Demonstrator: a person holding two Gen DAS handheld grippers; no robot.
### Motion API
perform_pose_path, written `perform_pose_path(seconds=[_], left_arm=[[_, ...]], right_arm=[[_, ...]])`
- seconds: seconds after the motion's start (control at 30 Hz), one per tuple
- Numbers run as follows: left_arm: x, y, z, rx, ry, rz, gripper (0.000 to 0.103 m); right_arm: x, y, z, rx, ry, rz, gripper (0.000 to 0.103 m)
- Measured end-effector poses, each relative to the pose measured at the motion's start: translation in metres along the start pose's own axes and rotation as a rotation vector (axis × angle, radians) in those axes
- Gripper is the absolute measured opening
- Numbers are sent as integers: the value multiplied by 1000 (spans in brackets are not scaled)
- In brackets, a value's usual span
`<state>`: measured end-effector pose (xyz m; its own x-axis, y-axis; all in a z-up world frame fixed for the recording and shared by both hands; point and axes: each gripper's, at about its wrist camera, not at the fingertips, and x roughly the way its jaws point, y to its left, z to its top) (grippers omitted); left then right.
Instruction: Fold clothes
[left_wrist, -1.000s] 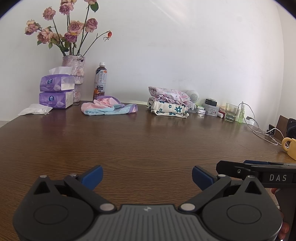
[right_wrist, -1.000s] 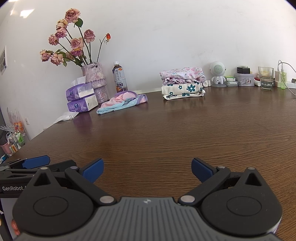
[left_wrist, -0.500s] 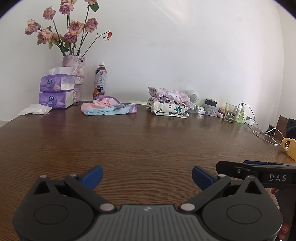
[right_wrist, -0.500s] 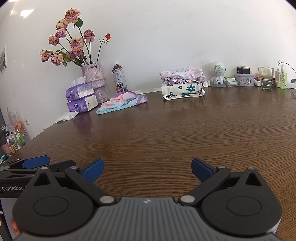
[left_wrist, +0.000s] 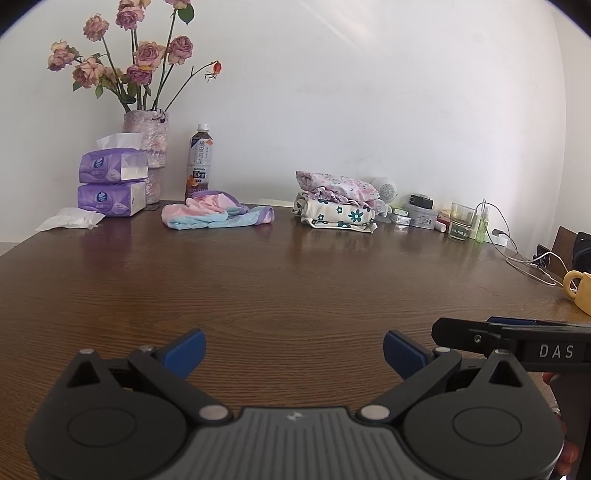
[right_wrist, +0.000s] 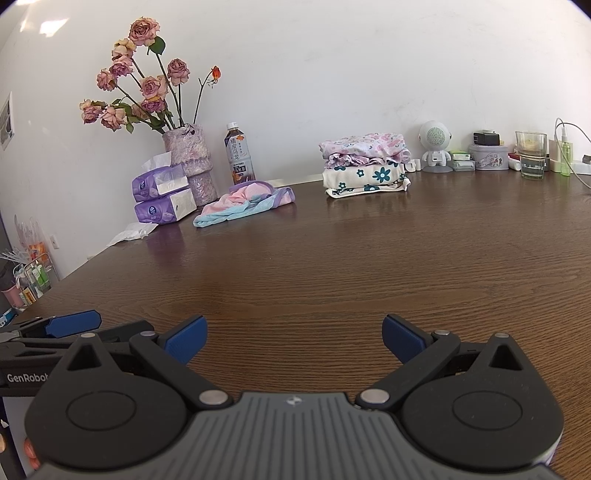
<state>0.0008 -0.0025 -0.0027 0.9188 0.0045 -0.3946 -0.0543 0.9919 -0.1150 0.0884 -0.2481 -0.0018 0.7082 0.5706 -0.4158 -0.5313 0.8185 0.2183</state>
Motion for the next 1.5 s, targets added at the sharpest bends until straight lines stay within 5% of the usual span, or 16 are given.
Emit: perform_pose_path(seconds=[0.97, 1.5], left_arm=[[9, 17, 6, -80, 38, -50, 102], [23, 43, 70, -107, 10, -130, 103]], right_arm=[[11, 8, 4, -41, 51, -35, 103], [26, 16, 53, -29, -26, 0, 103]])
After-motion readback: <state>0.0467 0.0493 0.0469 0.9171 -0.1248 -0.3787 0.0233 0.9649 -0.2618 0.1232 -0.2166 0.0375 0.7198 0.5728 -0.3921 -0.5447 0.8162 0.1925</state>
